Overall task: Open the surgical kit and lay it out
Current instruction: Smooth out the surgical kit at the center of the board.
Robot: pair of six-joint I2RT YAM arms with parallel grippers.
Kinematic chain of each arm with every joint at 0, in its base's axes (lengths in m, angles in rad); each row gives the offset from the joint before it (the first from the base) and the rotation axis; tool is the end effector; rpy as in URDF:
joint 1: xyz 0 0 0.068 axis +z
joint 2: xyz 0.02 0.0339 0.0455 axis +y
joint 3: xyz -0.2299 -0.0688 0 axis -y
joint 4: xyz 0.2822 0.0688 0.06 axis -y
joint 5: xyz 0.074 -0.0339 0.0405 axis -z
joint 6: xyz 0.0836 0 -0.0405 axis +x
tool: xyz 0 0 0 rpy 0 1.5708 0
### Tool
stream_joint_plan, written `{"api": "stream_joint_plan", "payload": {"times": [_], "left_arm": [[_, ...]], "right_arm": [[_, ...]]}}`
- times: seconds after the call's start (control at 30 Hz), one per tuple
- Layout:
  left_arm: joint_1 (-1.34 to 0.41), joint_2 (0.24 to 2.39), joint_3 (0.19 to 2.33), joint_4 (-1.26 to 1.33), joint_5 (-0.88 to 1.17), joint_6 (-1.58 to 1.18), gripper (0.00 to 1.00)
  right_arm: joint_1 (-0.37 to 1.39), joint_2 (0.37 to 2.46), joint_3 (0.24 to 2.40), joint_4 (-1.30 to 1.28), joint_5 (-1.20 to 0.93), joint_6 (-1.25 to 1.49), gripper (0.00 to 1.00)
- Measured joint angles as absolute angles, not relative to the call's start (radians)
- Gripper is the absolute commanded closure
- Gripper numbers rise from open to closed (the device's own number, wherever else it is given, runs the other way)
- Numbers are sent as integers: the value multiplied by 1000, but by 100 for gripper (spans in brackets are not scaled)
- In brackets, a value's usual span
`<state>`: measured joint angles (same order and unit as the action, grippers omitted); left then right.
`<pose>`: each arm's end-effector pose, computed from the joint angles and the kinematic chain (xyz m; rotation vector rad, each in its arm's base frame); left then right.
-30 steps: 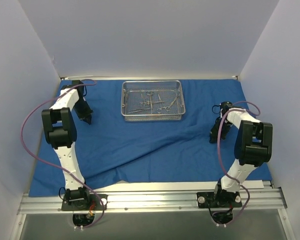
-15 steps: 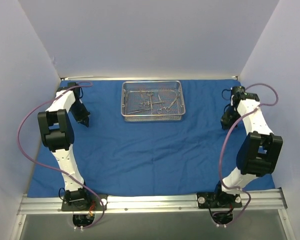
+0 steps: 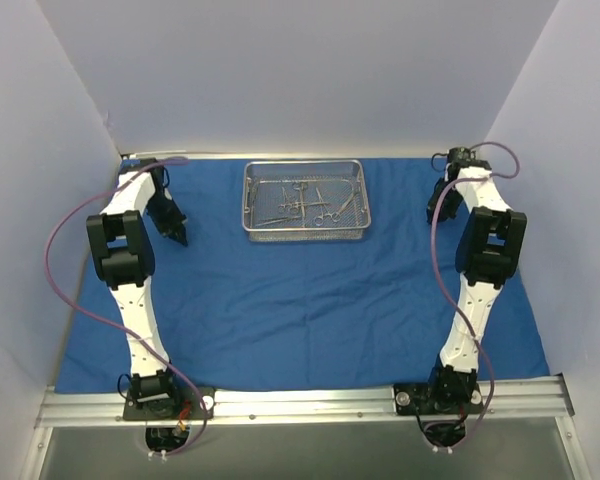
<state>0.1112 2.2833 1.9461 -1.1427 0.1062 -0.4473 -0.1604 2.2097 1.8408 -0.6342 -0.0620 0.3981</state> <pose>0.4688 0.0434 0.0942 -0.8375 2.9477 -0.1839 0.5207 -0.0790 0.1195 0.6887 2.4865 0.1687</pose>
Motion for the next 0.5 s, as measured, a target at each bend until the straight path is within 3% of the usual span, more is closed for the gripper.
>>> {"api": "stream_joint_plan", "payload": {"times": [0.23, 0.5], "left_arm": [[132, 2405, 2030, -1229, 184, -478, 98], [193, 2588, 2303, -1427, 321, -513, 98]], "right_arm": [[-142, 2313, 1884, -592, -102, 403, 100], [-139, 2418, 2056, -659, -145, 411, 100]]}}
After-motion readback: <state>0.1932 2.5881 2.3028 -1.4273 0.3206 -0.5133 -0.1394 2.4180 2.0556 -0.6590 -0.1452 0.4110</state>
